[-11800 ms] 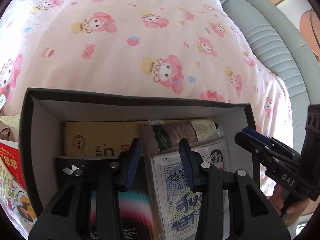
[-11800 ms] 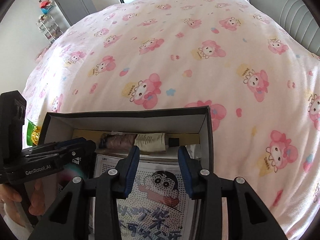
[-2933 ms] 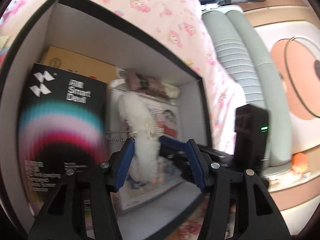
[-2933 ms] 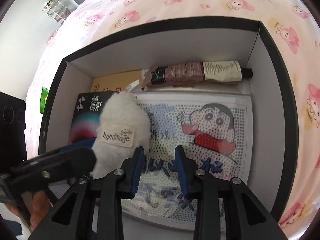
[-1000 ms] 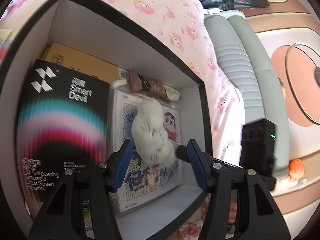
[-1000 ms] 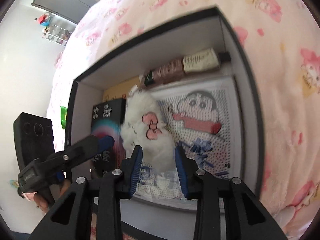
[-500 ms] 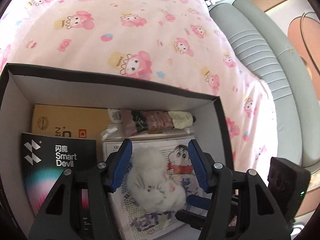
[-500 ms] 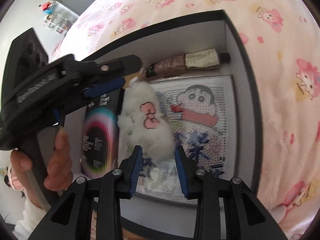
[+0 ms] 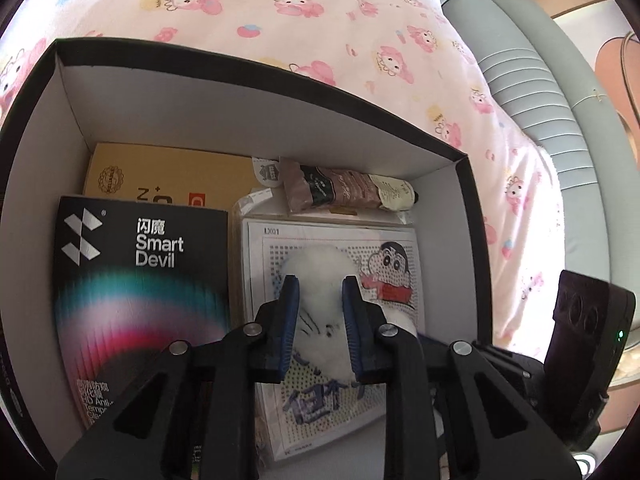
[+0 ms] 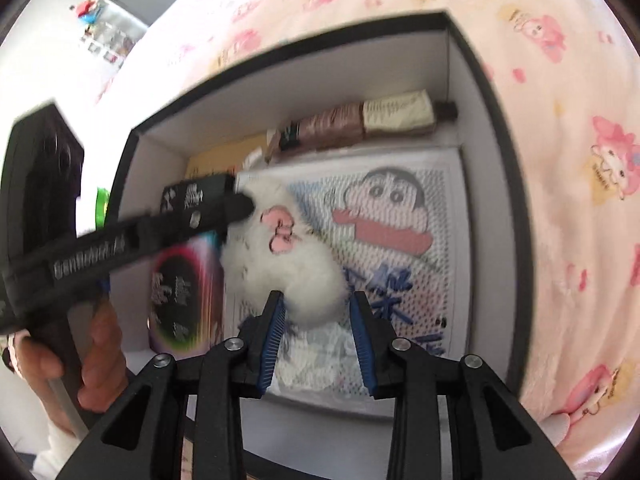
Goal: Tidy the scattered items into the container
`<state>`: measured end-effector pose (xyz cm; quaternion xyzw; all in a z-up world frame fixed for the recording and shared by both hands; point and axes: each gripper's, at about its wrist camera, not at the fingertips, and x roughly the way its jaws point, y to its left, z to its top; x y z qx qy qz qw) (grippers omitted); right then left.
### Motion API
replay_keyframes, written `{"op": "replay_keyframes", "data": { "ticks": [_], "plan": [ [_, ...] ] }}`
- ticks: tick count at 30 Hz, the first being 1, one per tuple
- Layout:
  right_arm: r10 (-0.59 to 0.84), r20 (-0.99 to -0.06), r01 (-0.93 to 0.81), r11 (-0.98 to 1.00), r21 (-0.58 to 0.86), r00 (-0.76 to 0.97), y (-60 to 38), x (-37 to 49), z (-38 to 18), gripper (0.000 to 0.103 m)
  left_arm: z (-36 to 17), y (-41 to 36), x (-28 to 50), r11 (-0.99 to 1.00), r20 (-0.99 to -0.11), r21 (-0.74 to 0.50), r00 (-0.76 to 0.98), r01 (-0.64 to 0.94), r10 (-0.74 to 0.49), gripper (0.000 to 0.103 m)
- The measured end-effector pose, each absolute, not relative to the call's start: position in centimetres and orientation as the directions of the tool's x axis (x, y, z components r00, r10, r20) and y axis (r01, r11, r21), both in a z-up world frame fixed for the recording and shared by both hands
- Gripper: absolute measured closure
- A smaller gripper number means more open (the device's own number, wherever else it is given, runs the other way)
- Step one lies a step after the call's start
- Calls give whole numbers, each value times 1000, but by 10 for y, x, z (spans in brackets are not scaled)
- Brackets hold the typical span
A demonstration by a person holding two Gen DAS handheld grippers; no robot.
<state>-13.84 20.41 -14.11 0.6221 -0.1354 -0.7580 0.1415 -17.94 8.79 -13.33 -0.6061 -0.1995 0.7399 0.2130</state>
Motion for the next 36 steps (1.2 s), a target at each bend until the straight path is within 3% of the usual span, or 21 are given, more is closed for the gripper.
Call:
{"op": "replay_keyframes", "data": {
  "ticks": [4, 8, 11, 12, 13, 15, 18, 22, 26, 32, 36],
  "plan": [
    [-372, -894, 59, -928, 369, -251, 209, -137, -127, 73, -131, 83, -183, -826, -803, -558, -201, -75, 561, 62],
    [-539, -804, 58, -838, 543, -253, 207, -140, -122, 72, -134, 87, -196, -784, -764, -618, -186, -65, 618, 51],
    [-513, -834, 48, -856, 514, -204, 180, -149, -136, 72, -136, 95, -200, -791, -773, -607, -174, -74, 610, 53],
    [-493, -851, 45, -868, 494, -181, 179, -150, -140, 72, -137, 98, -198, -808, -790, -583, -169, -89, 589, 61],
    [-491, -859, 45, -871, 490, -144, 177, -151, -146, 72, -136, 101, -201, -828, -812, -553, -162, -100, 561, 79],
    [-523, -848, 37, -852, 522, -88, 172, -151, -154, 72, -141, 103, -197, -860, -847, -499, -151, -104, 510, 81],
    [-498, -861, 41, -867, 497, -104, 163, -157, -153, 72, -140, 94, -188, -849, -839, -522, -128, -85, 529, 83],
    [-436, -866, 59, -898, 436, -245, 168, -151, -130, 72, -121, 74, -170, -822, -805, -565, -166, -77, 569, 80],
    [-447, -810, 107, -891, 441, -381, 184, -139, -99, 72, -104, 57, -160, -819, -790, -566, -218, -97, 573, 57],
    [-431, -881, 3, -899, 439, -194, 170, -160, -144, 72, -113, 61, -159, -793, -782, -596, -135, -124, 609, 54],
    [-429, -881, 20, -901, 434, -197, 160, -167, -143, 71, -116, 58, -159, -793, -786, -600, -109, -106, 609, 54]
  ]
}}
